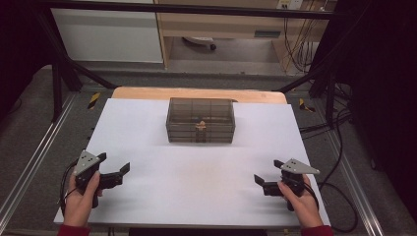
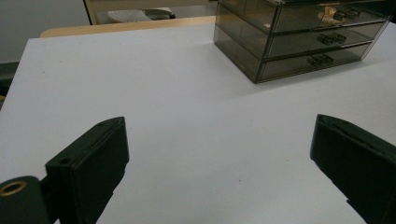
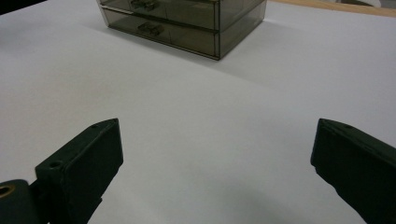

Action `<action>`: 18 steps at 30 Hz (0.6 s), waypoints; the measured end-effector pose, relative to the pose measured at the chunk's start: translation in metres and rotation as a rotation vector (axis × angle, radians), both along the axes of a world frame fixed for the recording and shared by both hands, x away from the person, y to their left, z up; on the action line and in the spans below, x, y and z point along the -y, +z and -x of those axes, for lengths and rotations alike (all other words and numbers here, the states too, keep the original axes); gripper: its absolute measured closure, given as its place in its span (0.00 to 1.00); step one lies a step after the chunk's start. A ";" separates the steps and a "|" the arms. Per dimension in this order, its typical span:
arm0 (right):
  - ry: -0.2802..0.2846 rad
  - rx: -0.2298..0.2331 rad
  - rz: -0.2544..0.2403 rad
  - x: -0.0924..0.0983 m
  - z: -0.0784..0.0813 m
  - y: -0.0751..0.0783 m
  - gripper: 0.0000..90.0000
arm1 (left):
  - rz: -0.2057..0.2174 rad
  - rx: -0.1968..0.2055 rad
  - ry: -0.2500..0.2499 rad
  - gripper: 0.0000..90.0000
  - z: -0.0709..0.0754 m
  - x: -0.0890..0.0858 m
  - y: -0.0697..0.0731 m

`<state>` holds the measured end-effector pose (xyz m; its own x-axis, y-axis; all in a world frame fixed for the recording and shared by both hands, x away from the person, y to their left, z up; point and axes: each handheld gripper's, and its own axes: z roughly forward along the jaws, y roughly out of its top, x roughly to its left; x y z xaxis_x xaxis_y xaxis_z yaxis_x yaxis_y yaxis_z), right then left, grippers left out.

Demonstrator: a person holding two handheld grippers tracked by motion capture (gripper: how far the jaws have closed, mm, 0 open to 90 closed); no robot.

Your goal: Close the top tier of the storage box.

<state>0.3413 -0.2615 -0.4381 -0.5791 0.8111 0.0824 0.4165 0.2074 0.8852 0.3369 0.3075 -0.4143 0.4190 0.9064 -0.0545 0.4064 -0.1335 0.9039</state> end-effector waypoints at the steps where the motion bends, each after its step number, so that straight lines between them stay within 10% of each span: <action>1: 0.004 0.001 -0.001 -0.001 0.000 0.000 0.03 | -0.001 0.000 0.000 0.05 0.000 0.000 0.000; 18: 0.014 0.048 -0.021 -0.016 -0.013 0.008 0.03 | -0.007 -0.011 -0.014 0.05 0.000 0.002 -0.001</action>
